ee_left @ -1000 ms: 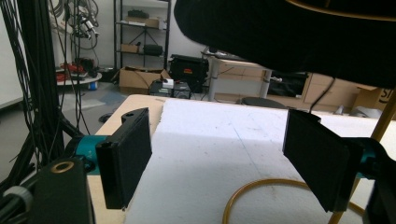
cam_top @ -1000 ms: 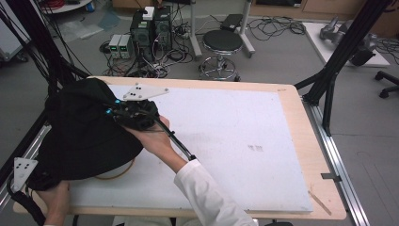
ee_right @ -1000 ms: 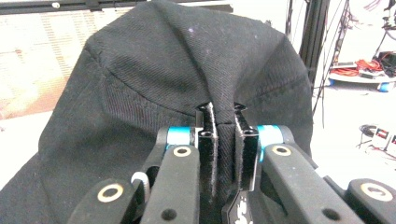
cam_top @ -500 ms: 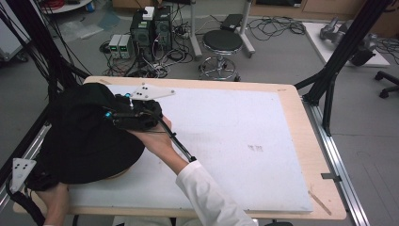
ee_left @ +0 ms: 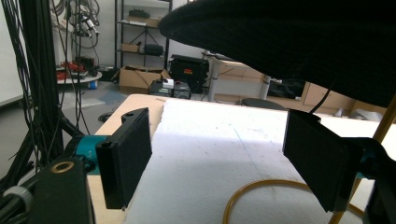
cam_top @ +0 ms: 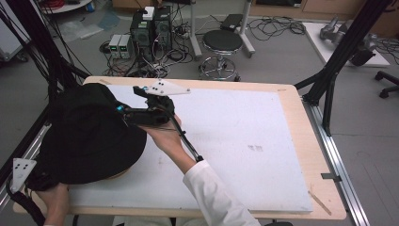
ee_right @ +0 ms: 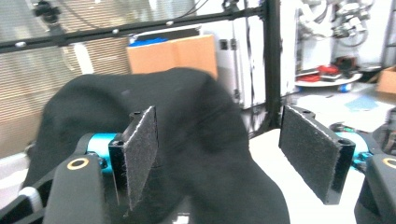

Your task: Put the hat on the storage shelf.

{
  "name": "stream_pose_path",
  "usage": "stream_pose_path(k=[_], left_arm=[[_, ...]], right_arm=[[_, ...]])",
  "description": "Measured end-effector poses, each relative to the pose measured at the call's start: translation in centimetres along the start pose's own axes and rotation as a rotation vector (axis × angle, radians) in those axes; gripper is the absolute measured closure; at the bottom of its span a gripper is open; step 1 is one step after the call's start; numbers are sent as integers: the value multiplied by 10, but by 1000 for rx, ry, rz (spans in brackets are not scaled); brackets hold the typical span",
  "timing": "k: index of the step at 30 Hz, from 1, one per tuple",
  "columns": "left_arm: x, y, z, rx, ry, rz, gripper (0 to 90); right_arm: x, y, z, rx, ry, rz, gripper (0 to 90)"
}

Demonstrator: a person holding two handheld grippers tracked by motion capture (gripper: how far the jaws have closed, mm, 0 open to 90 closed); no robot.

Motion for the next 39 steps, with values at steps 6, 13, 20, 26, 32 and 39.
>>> stream_pose_path(k=[6, 13, 20, 26, 32, 39], left_arm=[[0, 0, 0, 0, 2, 0, 239], [-1, 0, 0, 0, 0, 3, 239], [-2, 0, -1, 0, 0, 2, 239], [-2, 0, -1, 4, 0, 4, 239], [-2, 0, -2, 3, 3, 2, 239], [-2, 1, -4, 2, 6, 1, 239]], right_arm=[[-14, 3, -19, -33, -66, 5, 220], [-28, 5, -44, -31, -170, -52, 124], [-43, 7, -72, -35, -213, -40, 121], [-54, 2, -96, -26, -236, -19, 121], [-62, -3, -120, -23, -299, -33, 124], [-71, -11, -153, 6, -383, -42, 123]])
Point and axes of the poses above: each handheld gripper's, and its own axes: z roughly forward along the jaws, y roughly out of its top, x roughly to its left, the point moved 2 cm from there along z, roughly forward along the jaws, and after that the axes turned 1 degree about y, right-handed, at the moved point
